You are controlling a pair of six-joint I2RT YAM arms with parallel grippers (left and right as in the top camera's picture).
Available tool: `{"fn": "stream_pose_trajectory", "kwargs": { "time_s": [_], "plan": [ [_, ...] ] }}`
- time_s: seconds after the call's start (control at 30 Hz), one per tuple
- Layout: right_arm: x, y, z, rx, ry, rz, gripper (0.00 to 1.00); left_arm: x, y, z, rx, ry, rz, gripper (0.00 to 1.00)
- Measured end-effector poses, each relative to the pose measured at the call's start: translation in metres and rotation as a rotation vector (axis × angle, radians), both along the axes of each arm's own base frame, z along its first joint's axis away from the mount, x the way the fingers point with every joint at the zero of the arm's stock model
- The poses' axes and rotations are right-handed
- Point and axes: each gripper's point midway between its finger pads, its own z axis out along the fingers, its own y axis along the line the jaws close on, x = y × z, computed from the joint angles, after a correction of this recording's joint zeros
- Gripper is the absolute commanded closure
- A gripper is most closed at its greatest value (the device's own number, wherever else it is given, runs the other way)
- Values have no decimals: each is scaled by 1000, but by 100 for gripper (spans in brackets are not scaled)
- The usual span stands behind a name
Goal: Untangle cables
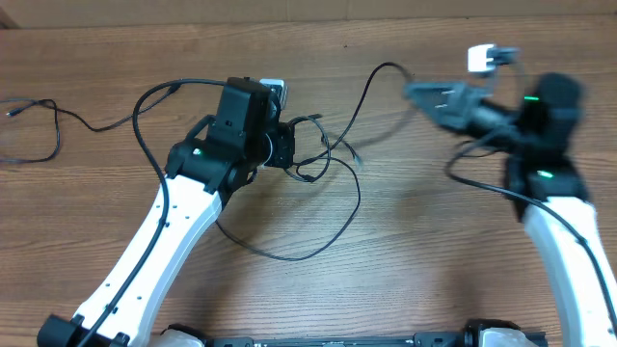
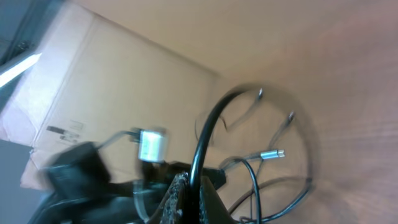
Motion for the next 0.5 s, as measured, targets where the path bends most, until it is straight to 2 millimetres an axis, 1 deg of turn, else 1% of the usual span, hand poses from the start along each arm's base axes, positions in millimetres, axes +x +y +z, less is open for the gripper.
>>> {"fn": "stream_pose_trajectory", "kwargs": {
  "time_s": [0.07,0.1,0.17,0.2,0.23,0.33,0.37,0.4,0.43,0.5],
  "plan": [
    [-2,-39,17,2,-48,-85,96,2,5,-10,34,20,18,96],
    [-3,-59,21,3,-53,-135,96,4,6,-15,48,30,26,96],
    [-6,-89,22,11,-30,-213,96,6,7,-24,63,48,31,96],
    [-7,-100,18,21,4,-244,96,7,7,-27,68,53,32,96],
    [-9,-111,9,35,56,-274,96,9,7,-30,72,54,34,96],
    [-14,-128,-18,60,201,-335,96,12,7,-32,77,50,40,96],
    [-16,-132,-31,62,264,-363,96,14,7,-31,77,41,43,96],
    [-19,-135,-43,55,321,-391,94,16,7,-30,76,34,44,96],
    [-22,-139,-58,38,383,-429,83,17,7,-30,76,28,47,96],
    [-27,-146,-79,4,469,-491,57,18,7,-29,78,23,49,96]
  ]
}}
